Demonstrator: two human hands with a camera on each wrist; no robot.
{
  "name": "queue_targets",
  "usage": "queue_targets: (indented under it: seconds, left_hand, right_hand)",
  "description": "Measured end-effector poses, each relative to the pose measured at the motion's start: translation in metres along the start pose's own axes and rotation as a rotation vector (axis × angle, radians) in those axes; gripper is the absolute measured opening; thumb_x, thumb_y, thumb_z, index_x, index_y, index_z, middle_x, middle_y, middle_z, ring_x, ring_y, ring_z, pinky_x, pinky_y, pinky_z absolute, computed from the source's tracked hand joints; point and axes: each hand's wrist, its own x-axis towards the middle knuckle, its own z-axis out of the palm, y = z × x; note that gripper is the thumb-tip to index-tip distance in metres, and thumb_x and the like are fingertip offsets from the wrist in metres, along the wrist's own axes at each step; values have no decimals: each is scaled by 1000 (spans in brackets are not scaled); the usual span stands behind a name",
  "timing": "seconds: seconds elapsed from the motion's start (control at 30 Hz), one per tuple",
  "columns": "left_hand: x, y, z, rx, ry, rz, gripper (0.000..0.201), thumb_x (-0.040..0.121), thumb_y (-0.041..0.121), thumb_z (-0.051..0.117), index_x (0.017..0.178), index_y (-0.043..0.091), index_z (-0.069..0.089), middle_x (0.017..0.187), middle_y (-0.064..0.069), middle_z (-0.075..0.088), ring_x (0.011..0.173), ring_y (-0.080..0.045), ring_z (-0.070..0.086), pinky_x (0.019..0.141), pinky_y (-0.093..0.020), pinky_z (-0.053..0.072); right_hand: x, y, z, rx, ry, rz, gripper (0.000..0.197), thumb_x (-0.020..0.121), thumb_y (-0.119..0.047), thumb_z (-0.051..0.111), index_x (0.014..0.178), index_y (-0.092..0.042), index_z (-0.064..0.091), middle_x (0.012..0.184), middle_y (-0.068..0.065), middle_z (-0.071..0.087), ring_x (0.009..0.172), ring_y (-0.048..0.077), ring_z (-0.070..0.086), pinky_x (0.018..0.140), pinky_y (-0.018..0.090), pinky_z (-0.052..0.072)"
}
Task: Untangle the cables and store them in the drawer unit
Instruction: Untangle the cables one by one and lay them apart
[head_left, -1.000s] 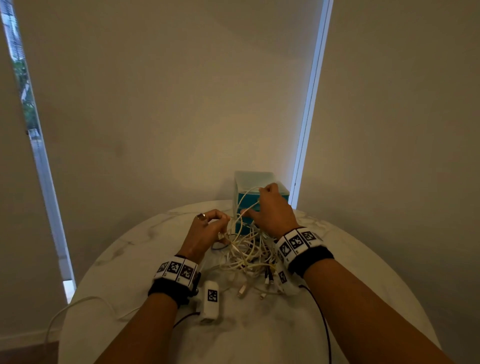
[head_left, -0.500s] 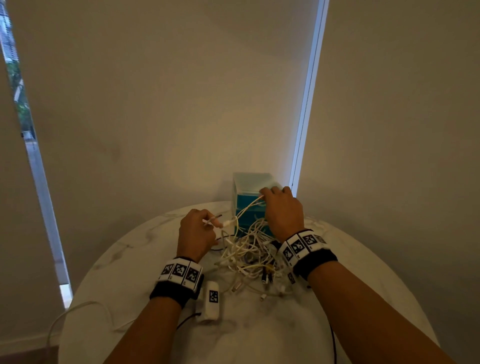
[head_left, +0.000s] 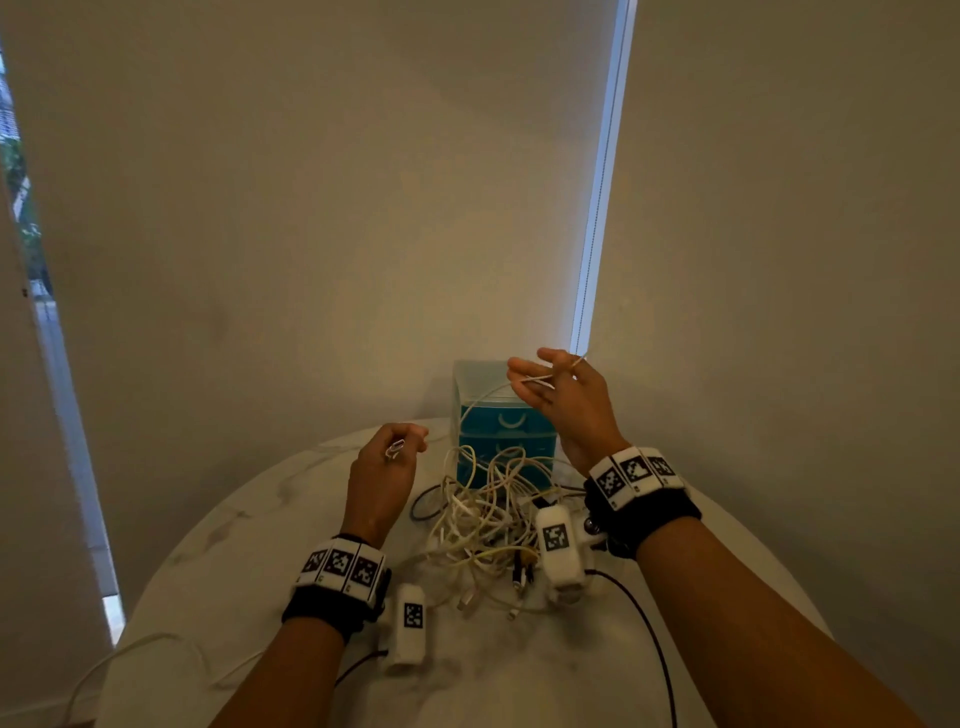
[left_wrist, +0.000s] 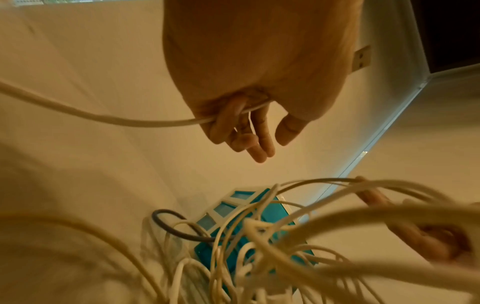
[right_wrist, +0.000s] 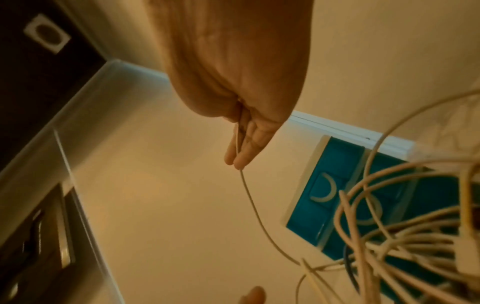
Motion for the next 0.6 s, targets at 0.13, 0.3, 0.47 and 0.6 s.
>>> queue_targets:
  seconds: [0.13, 0.3, 0.47, 0.6]
  left_hand:
    - [5, -14, 5, 35, -120, 52, 24, 103, 48, 63, 121, 39, 75, 123, 18, 72, 118, 2, 63, 101, -26, 47]
    - [3, -15, 15, 66, -292, 118, 23, 98, 51, 70, 116, 40, 79, 123, 19, 74, 117, 8, 64, 99, -21, 48]
    - [2, -15, 7, 30, -106, 118, 16, 92, 46, 79, 94, 30, 83, 100, 11, 80, 102, -6, 72, 94, -33, 57]
    - [3, -9, 3, -40, 29, 110, 13, 89, 42, 84, 88, 29, 83, 91, 10, 81, 93, -7, 74, 93, -42, 59]
  right_hand:
    - [-7, -14, 0, 333, -88, 100, 23, 117, -24, 35, 138, -14, 39, 123, 23, 75, 116, 36, 75, 105, 48, 59]
    - [-15, -18, 7, 411, -208, 245, 24, 116, -10, 34, 139, -14, 37, 125, 25, 74, 115, 42, 74, 97, 51, 62]
    - [-9, -22, 8, 490, 16, 198, 13, 112, -7, 42, 121, -8, 51, 93, 17, 75, 89, 35, 77, 95, 57, 61]
    - [-2, -16, -7, 464, 67, 225, 7, 109, -15, 52, 106, -10, 56, 65, 2, 52, 60, 17, 55, 79, 43, 64]
